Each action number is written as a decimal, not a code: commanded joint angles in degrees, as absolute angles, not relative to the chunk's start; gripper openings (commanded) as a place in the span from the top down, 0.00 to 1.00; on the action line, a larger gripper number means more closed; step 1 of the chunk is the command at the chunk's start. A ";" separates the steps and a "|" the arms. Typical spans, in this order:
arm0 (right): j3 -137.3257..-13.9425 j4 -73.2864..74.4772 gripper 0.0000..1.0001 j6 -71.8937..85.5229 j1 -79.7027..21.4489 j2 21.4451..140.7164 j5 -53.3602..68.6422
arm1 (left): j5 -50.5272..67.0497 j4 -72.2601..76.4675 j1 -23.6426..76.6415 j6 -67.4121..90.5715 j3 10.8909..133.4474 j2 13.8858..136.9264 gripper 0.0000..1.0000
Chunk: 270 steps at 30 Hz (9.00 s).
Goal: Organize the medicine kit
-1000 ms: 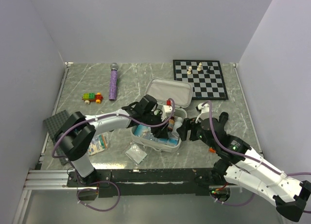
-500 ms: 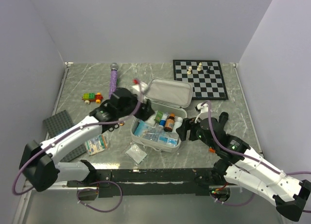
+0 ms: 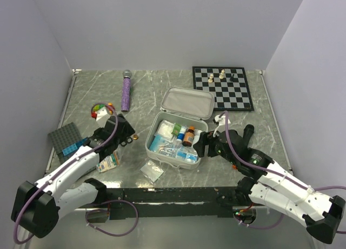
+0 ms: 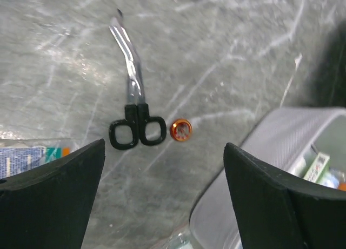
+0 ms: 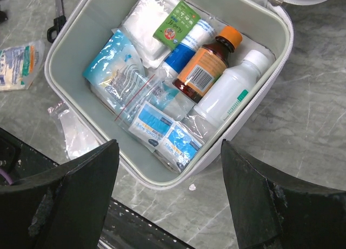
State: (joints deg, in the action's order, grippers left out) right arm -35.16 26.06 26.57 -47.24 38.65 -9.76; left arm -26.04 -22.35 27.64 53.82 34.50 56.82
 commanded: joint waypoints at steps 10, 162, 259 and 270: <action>-32.26 22.23 0.18 28.74 -47.11 38.93 -7.91 | -22.77 -17.49 25.49 61.09 40.33 72.66 0.42; -30.67 23.55 0.18 29.36 -47.11 37.79 -8.61 | -28.82 -35.85 32.96 47.37 55.72 86.14 0.78; -27.51 20.83 0.18 28.56 -47.20 36.65 -4.66 | -30.94 -40.34 32.27 65.58 37.17 65.38 0.42; -27.25 21.27 0.18 28.21 -47.20 36.74 -5.45 | -22.51 -36.13 29.09 58.01 36.30 74.61 0.46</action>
State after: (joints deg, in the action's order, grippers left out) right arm -27.62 21.91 28.84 -47.22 37.23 -4.10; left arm -26.24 -38.11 29.23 61.56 35.68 73.17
